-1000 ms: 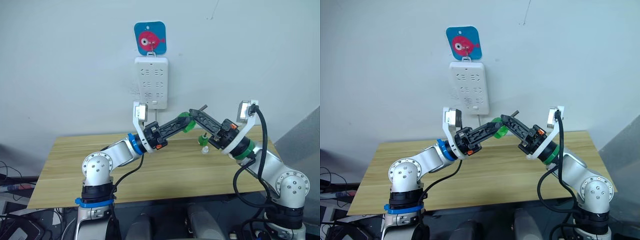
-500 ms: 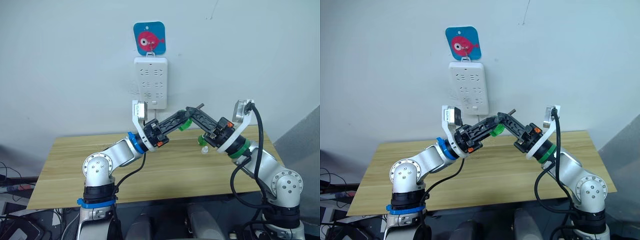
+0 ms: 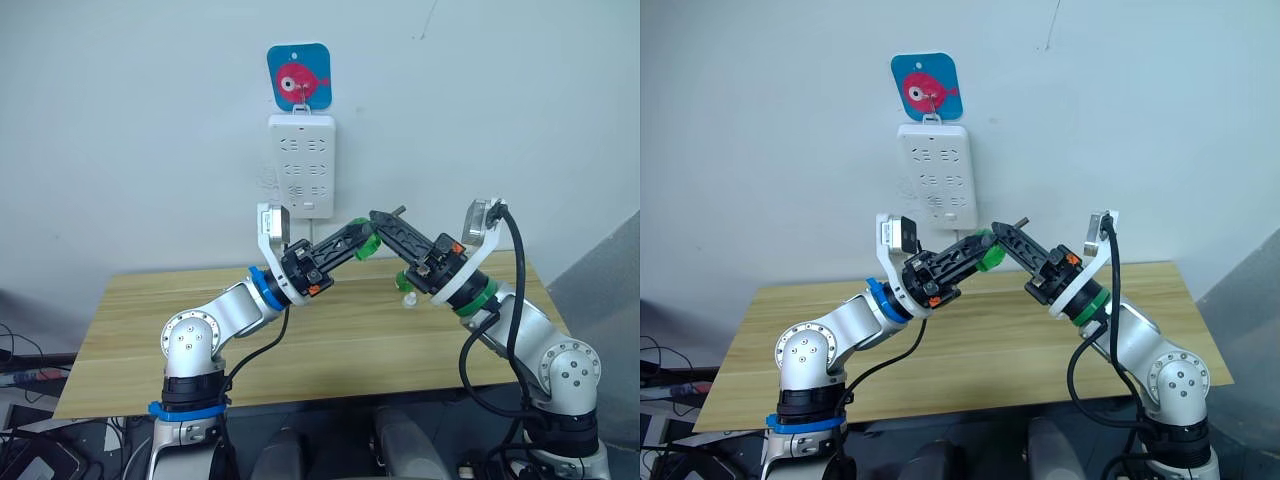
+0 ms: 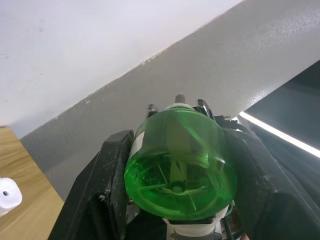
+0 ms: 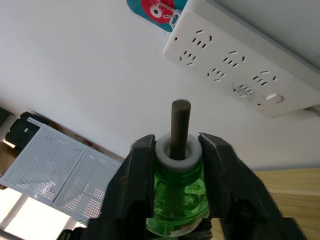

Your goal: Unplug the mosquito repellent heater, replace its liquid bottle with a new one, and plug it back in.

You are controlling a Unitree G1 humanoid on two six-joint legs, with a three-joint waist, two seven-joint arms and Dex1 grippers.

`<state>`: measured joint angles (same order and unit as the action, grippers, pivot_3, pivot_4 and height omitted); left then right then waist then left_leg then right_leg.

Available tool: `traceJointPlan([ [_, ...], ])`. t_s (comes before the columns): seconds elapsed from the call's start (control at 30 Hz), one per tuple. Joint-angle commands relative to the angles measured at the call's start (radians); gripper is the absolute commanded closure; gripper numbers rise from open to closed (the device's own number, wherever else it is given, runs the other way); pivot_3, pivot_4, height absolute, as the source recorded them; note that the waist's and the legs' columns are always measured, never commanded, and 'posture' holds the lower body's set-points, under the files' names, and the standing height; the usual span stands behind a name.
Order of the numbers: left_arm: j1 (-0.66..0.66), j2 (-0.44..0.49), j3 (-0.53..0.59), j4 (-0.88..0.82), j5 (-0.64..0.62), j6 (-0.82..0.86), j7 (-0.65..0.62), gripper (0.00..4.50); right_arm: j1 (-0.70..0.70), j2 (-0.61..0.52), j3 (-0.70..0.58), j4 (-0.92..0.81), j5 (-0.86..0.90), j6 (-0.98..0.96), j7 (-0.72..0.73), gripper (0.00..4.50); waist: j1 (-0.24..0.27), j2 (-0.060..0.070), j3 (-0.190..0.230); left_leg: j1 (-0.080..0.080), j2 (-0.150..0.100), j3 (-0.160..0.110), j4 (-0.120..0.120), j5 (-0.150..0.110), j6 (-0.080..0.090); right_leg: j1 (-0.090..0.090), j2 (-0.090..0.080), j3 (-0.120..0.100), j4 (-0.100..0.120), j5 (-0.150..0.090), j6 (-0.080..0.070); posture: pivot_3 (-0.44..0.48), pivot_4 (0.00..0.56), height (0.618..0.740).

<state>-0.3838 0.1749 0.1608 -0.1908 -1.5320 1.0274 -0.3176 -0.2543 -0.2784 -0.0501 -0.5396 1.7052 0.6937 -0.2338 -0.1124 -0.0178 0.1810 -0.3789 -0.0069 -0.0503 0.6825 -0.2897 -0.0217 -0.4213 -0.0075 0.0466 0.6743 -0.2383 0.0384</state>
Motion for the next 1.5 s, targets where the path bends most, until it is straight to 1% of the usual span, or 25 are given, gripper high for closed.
traceJointPlan([
  [0.03,0.002,0.026,-0.004,-0.011,-0.010,0.001,-0.005,2.13,0.005,-0.050,-0.053,-0.048,-0.011,-0.031,-0.005,1.68,0.000,0.000,0.000,0.000,0.000,0.000,0.000,0.000,0.000,0.000,0.000,0.000,0.000,0.000,0.000,-0.161,0.127,0.733],
  [0.17,-0.005,0.076,0.003,0.000,-0.007,0.011,-0.029,2.13,0.083,-0.200,-0.126,-0.043,-0.057,0.005,-0.006,0.28,0.003,0.000,0.000,-0.001,-0.001,0.000,0.000,0.000,0.000,0.000,0.000,0.000,-0.001,0.000,0.000,-0.163,0.139,0.733],
  [0.2,-0.004,0.091,0.003,0.000,-0.002,0.014,-0.041,2.13,0.104,-0.233,-0.140,-0.041,-0.078,0.010,-0.007,0.00,0.003,0.000,0.000,-0.001,-0.001,0.001,0.000,0.000,0.000,0.000,0.000,0.000,-0.002,0.000,0.000,-0.165,0.144,0.733],
  [0.3,-0.004,0.128,0.008,0.015,0.000,0.020,-0.067,2.13,0.175,-0.339,-0.181,-0.037,-0.136,0.040,0.023,0.00,0.004,0.000,0.000,-0.001,0.000,0.002,-0.001,0.000,0.000,0.000,0.000,0.000,-0.002,0.000,0.000,-0.169,0.153,0.733],
  [0.33,-0.003,0.137,0.009,0.017,-0.001,0.022,-0.073,2.13,0.194,-0.358,-0.192,-0.038,-0.150,0.039,0.024,0.00,0.004,-0.001,0.001,-0.001,-0.001,0.003,-0.001,0.000,0.000,0.000,0.001,0.000,-0.003,-0.002,0.003,-0.175,0.157,0.733],
  [0.4,0.002,0.164,0.002,0.019,0.032,0.022,-0.102,2.13,0.224,-0.422,-0.203,-0.031,-0.289,0.047,-0.006,0.00,0.004,-0.001,0.001,-0.001,0.000,0.003,-0.001,0.000,0.000,0.000,0.002,0.001,-0.003,-0.003,0.005,-0.179,0.161,0.733],
  [0.47,0.009,0.188,-0.011,0.021,0.090,0.011,-0.126,2.13,0.228,-0.479,-0.192,-0.025,-0.404,0.070,-0.032,0.00,0.004,-0.001,0.001,-0.001,0.000,0.004,-0.001,0.000,0.000,0.000,0.003,0.002,-0.003,-0.003,0.005,-0.182,0.168,0.733],
  [0.5,0.015,0.205,-0.026,0.016,0.140,-0.003,-0.154,2.13,0.215,-0.498,-0.186,-0.016,-0.433,0.090,-0.061,0.00,0.003,-0.001,0.001,0.000,-0.001,0.005,-0.001,0.000,0.000,0.000,0.003,0.003,-0.003,-0.003,0.005,-0.183,0.171,0.733],
  [0.57,0.030,0.244,-0.070,0.000,0.254,-0.042,-0.227,2.13,0.164,-0.564,-0.158,0.020,-0.447,0.190,-0.110,0.00,0.001,-0.001,0.002,0.000,0.000,0.008,-0.001,0.000,0.000,0.000,0.005,0.005,-0.003,-0.003,0.005,-0.184,0.176,0.733],
  [0.63,0.046,0.281,-0.124,-0.025,0.355,-0.086,-0.316,2.13,0.086,-0.620,-0.122,0.079,-0.385,0.328,-0.180,0.00,0.000,-0.002,0.003,0.000,0.000,0.010,-0.003,0.000,0.000,0.000,0.005,0.010,-0.003,-0.004,0.004,-0.184,0.186,0.733],
  [0.7,0.058,0.291,-0.154,-0.038,0.408,-0.115,-0.369,2.13,0.013,-0.619,-0.091,0.120,-0.382,0.398,-0.204,0.00,0.000,-0.003,0.005,0.001,0.000,0.012,-0.003,0.000,0.000,0.000,0.006,0.017,-0.003,-0.004,0.004,-0.187,0.191,0.733],
  [0.77,0.068,0.295,-0.182,-0.051,0.454,-0.138,-0.415,2.13,-0.059,-0.589,-0.062,0.205,-0.410,0.477,-0.261,0.00,0.000,-0.003,0.005,0.001,0.001,0.013,-0.003,0.000,0.000,-0.001,0.007,0.017,-0.005,-0.004,0.004,-0.186,0.196,0.733],
  [0.83,0.087,0.300,-0.216,-0.076,0.500,-0.160,-0.458,2.13,-0.138,-0.523,-0.042,0.348,-0.451,0.548,-0.315,0.00,0.000,-0.004,0.006,-0.001,0.002,0.012,-0.003,0.000,0.000,-0.001,0.009,0.019,-0.010,-0.003,0.003,-0.179,0.202,0.733],
  [0.87,0.096,0.303,-0.229,-0.088,0.518,-0.168,-0.475,2.13,-0.176,-0.489,-0.034,0.415,-0.476,0.571,-0.318,0.00,-0.001,-0.005,0.007,-0.001,0.003,0.012,-0.003,0.000,0.000,-0.001,0.009,0.020,-0.011,-0.003,0.004,-0.176,0.204,0.733],
  [0.97,0.115,0.306,-0.245,-0.112,0.548,-0.180,-0.506,2.13,-0.249,-0.423,-0.028,0.539,-0.562,0.623,-0.304,0.00,0.001,-0.003,0.009,-0.002,0.002,0.016,-0.003,-0.001,0.002,-0.001,0.008,0.024,-0.013,-0.003,0.004,-0.163,0.209,0.733],
  [1.07,0.130,0.308,-0.249,-0.126,0.570,-0.191,-0.525,2.13,-0.324,-0.381,0.016,0.704,-0.705,0.608,-0.229,0.00,0.003,-0.003,0.011,-0.004,0.002,0.017,-0.003,-0.002,0.004,-0.003,0.007,0.024,-0.014,-0.002,0.004,-0.145,0.212,0.733],
  [1.17,0.142,0.307,-0.245,-0.132,0.584,-0.200,-0.533,2.13,-0.381,-0.364,0.052,0.815,-0.825,0.575,-0.131,0.00,0.006,-0.003,0.014,-0.003,0.002,0.018,-0.003,-0.003,0.006,-0.003,0.007,0.024,-0.015,-0.001,0.002,-0.119,0.216,0.733],
  [1.3,0.160,0.308,-0.237,-0.145,0.593,-0.204,-0.539,2.13,-0.427,-0.352,0.085,0.923,-0.960,0.537,-0.009,0.00,0.009,-0.003,0.020,-0.004,0.002,0.018,-0.004,-0.004,0.006,-0.003,0.007,0.023,-0.015,-0.001,0.002,-0.103,0.217,0.733],
  [1.43,0.170,0.308,-0.231,-0.152,0.595,-0.204,-0.538,2.13,-0.468,-0.325,0.083,1.011,-1.047,0.527,0.098,0.00,0.013,-0.003,0.025,-0.004,0.002,0.016,-0.004,-0.004,0.007,-0.003,0.007,0.023,-0.015,-0.001,0.002,-0.103,0.217,0.733],
  [1.5,0.172,0.305,-0.230,-0.154,0.596,-0.204,-0.536,2.13,-0.482,-0.317,0.083,1.049,-1.093,0.515,0.144,0.00,0.013,-0.003,0.027,-0.003,0.002,0.015,-0.004,-0.004,0.007,-0.003,0.007,0.023,-0.015,-0.001,0.002,-0.087,0.215,0.733],
])
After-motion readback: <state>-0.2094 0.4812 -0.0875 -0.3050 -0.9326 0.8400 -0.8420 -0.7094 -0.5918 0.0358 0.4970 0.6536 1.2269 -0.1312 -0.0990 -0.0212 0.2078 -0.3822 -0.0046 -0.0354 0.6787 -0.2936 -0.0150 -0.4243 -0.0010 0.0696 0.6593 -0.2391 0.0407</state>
